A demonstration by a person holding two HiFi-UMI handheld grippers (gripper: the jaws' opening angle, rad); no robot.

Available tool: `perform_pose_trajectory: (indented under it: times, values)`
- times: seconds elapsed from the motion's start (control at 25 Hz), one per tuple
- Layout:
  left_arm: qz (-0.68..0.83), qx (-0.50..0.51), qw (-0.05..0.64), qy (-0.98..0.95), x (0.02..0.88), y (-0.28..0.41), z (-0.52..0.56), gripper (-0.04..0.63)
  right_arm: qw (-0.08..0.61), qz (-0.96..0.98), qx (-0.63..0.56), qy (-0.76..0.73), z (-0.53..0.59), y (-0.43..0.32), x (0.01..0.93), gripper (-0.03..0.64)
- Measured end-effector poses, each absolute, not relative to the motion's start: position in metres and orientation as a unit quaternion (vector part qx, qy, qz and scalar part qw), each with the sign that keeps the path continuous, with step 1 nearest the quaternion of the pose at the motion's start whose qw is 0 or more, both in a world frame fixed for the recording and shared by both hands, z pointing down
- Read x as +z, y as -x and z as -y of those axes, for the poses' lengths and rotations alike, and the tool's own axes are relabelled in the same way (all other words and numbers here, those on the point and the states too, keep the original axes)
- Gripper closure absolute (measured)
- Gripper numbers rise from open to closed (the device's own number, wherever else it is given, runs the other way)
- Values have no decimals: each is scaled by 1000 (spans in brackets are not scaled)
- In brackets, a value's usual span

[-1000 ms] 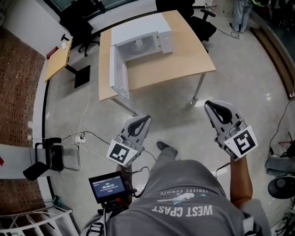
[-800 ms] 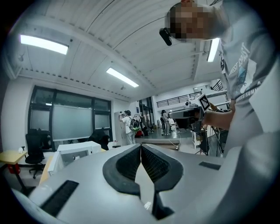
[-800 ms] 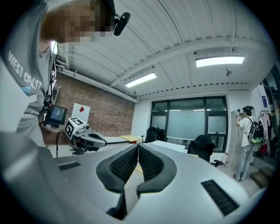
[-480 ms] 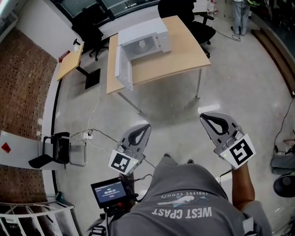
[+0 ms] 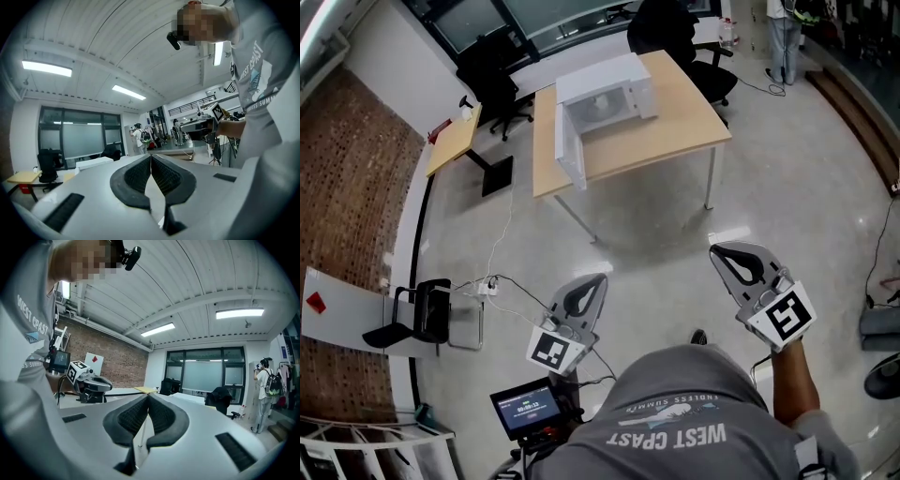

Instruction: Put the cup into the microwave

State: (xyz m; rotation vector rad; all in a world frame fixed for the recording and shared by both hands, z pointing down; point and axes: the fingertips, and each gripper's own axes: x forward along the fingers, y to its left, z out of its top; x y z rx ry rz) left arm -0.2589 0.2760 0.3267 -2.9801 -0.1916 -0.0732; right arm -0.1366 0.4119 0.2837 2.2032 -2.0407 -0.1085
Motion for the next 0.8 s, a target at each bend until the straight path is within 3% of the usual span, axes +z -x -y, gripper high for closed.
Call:
perform_pose_trajectory:
  times: [0.36,0.8]
  values:
    - [64,-32,47,996,347,377,-258,574,70,661,-25,-747,-393,240,289,598]
    - [120,-27,39,992,358,431,-284,574,78,621,-7,-780,-433,312,299,598]
